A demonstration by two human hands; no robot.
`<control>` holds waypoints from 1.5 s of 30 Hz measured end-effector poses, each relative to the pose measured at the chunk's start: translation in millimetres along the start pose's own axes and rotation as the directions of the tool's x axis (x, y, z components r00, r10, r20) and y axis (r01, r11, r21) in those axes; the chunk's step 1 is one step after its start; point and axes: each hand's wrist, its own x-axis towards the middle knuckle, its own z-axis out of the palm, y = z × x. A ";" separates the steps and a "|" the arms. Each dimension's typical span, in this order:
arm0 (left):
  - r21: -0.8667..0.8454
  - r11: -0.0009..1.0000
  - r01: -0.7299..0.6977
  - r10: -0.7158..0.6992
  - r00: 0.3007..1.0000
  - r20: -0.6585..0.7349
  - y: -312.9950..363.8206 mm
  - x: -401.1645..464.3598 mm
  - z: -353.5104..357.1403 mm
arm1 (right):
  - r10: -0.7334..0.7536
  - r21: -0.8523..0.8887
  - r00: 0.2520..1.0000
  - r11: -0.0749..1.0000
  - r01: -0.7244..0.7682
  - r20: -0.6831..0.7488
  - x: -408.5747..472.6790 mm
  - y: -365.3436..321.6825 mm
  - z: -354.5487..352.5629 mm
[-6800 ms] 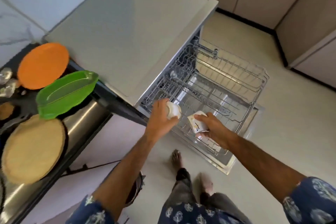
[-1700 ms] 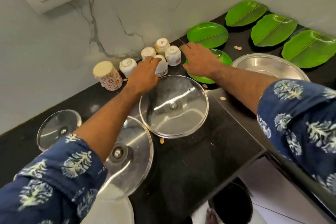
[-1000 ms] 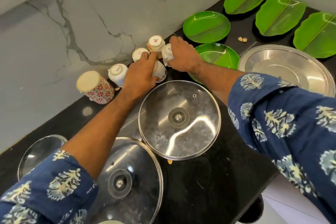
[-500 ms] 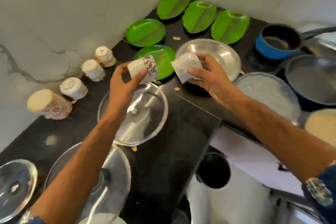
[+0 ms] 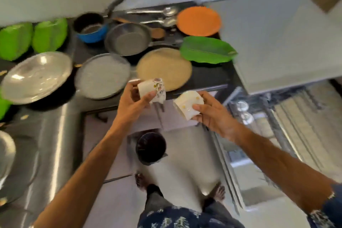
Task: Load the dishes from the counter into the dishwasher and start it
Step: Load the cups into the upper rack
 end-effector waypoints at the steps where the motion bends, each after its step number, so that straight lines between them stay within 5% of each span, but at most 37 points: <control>1: 0.032 0.999 -0.004 0.002 0.998 0.057 -4.3 -2.8 35.8 | -0.002 0.015 0.998 1.000 0.003 -0.060 -24.7 3.4 -35.2; 9: 0.416 0.903 -0.112 -0.081 0.904 0.419 -53.0 -21.4 241.8 | 0.055 -0.176 0.888 0.973 -0.151 -0.456 -146.3 56.1 -244.3; 17: 0.530 0.823 -0.205 -0.161 0.810 0.564 -122.1 -3.1 346.2 | -0.045 -0.368 0.713 0.878 -0.306 -0.699 -117.8 120.2 -366.3; 22: 0.549 0.814 -0.189 -0.181 0.816 0.550 -148.9 14.9 371.4 | -0.199 -0.547 0.728 0.790 -0.278 -0.656 -65.1 146.2 -398.2; 35: 0.505 0.837 -0.210 -0.128 0.823 0.554 -168.4 38.0 401.5 | -0.280 -0.805 0.790 0.437 -0.401 -0.546 -8.7 200.4 -427.5; 41: 0.495 0.835 -0.241 -0.106 0.812 0.574 -170.6 41.8 411.6 | -0.127 -0.825 0.891 0.450 -0.341 -0.437 -9.5 203.3 -437.4; 45: 0.501 0.816 -0.289 -0.095 0.787 0.610 -171.9 42.1 423.0 | -0.015 -0.729 0.903 0.596 -0.337 -0.430 -22.9 196.4 -442.4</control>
